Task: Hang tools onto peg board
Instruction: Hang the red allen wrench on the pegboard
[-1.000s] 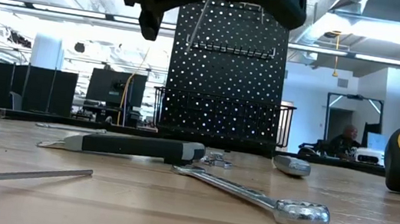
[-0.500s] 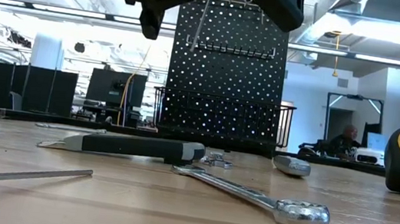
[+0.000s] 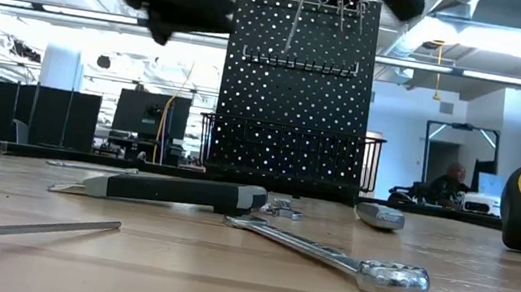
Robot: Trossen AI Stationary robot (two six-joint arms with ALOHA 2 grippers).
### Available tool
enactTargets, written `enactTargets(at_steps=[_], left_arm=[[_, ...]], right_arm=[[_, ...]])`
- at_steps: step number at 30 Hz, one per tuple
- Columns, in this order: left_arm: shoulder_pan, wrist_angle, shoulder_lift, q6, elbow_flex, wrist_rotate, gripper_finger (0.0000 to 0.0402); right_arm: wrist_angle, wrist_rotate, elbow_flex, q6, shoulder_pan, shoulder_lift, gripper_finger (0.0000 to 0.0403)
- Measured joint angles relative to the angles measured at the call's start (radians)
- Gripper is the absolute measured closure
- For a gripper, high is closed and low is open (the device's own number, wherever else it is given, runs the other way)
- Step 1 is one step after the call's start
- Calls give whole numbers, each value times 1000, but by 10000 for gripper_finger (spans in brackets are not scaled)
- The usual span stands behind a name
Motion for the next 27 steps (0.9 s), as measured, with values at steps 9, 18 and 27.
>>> enactTargets(at_steps=[9,18,27], left_arm=[[-90,-183,-83,19,0,-109,259],[-99,-33,68,107,0,-132,263],[-73,-12,76,176,0,-133,263]], right_arm=[[76,17,202,-351,-174,-228,305],[31,-101,523,-606,-541,-240,305],[152,-285,554,-905,-722,-219,305]])
